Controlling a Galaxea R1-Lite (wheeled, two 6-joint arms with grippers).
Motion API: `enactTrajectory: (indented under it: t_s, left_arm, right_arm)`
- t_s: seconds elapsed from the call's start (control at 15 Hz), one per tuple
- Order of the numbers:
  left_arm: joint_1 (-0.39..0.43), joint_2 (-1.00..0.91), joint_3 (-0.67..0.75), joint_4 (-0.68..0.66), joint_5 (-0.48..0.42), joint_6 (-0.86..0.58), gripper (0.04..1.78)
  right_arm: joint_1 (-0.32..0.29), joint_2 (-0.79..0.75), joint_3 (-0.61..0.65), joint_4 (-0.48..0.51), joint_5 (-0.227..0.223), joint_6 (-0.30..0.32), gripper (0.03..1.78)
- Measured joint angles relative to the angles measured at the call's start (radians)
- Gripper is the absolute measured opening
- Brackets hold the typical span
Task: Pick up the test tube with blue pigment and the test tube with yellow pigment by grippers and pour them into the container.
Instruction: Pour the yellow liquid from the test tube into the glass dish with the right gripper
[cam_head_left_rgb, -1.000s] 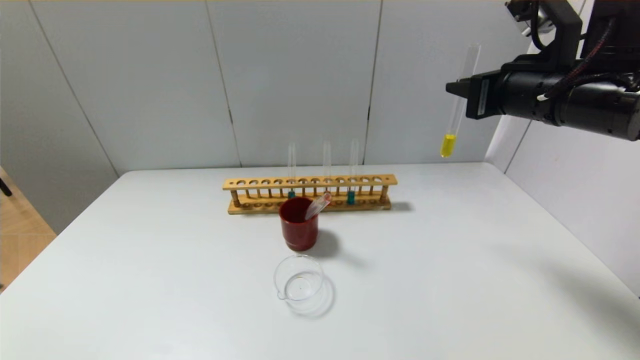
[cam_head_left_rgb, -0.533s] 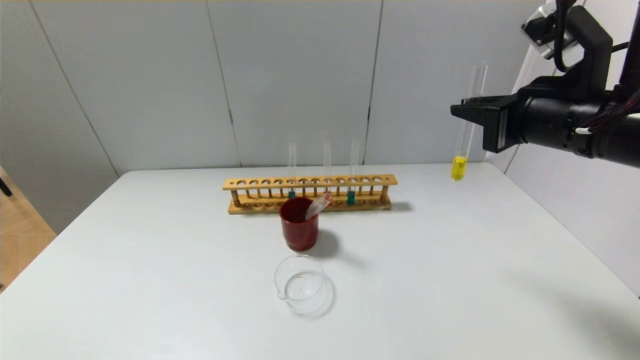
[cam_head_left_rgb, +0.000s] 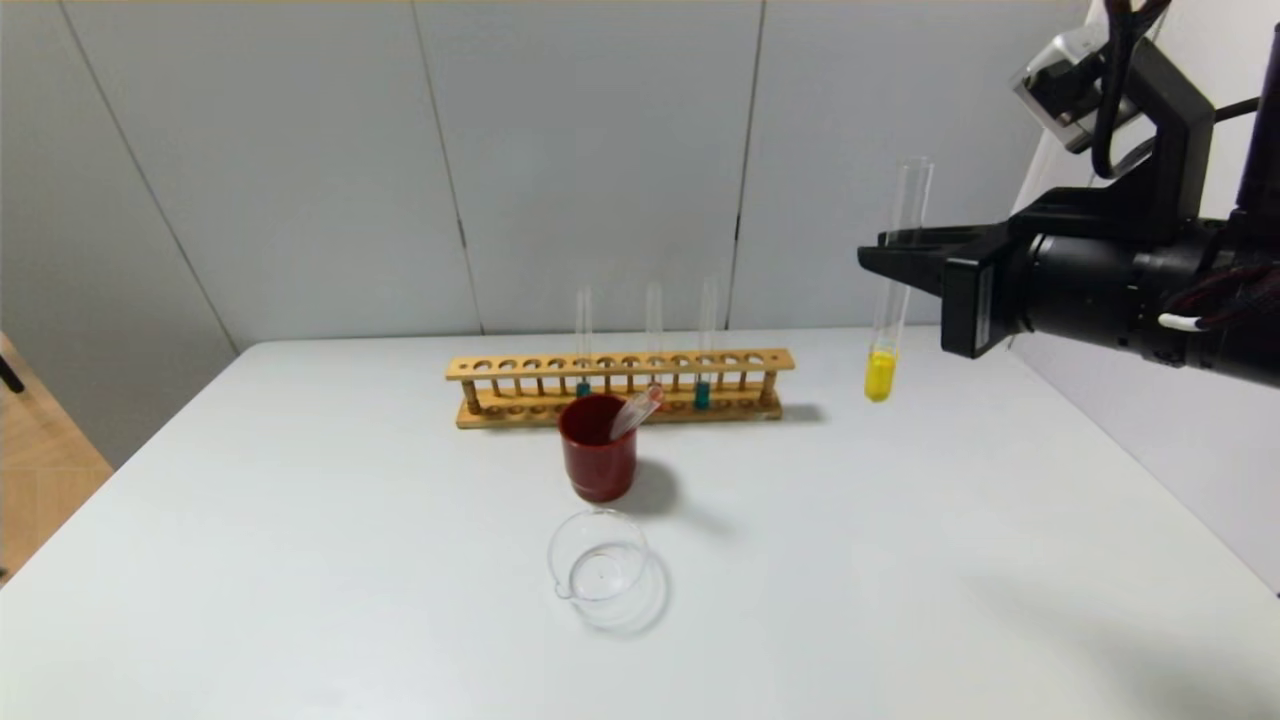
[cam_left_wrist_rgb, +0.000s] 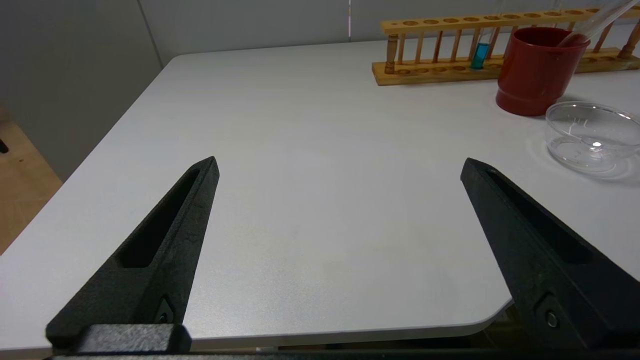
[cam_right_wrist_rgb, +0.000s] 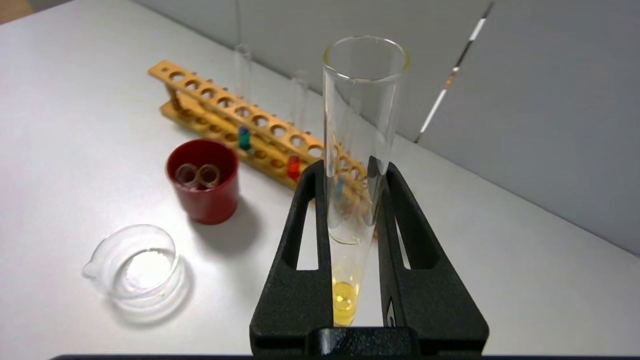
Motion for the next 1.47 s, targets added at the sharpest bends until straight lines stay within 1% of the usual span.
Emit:
enactTrajectory:
  t_s: [0.33, 0.53, 0.67, 0.87, 1.0, 1.2, 1.47]
  left_arm:
    - [0.0, 0.0, 0.0, 0.0, 0.0, 0.0, 1.71]
    - [0.0, 0.0, 0.0, 0.0, 0.0, 0.0, 1.71]
    - [0.0, 0.0, 0.0, 0.001, 0.0, 0.0, 1.71]
    - [0.0, 0.0, 0.0, 0.0, 0.0, 0.0, 1.71]
    - [0.0, 0.0, 0.0, 0.0, 0.0, 0.0, 1.71]
    - [0.0, 0.0, 0.0, 0.0, 0.0, 0.0, 1.71]
    - [0.0, 0.0, 0.0, 0.0, 0.0, 0.001, 1.71]
  right_arm:
    - [0.085, 0.01, 0.054, -0.007, 0.0, -0.006, 0.28]
    - [0.127, 0.041, 0.064, -0.017, -0.002, -0.006, 0.28]
    - [0.14, 0.075, 0.064, -0.068, -0.01, -0.007, 0.28]
    - [0.163, 0.146, 0.06, -0.19, -0.063, -0.014, 0.28]
    - [0.172, 0.172, 0.06, -0.193, -0.064, -0.026, 0.28]
    - [0.189, 0.203, 0.071, -0.193, -0.057, -0.086, 0.28]
    - [0.237, 0.237, 0.085, -0.192, -0.064, -0.094, 0.28]
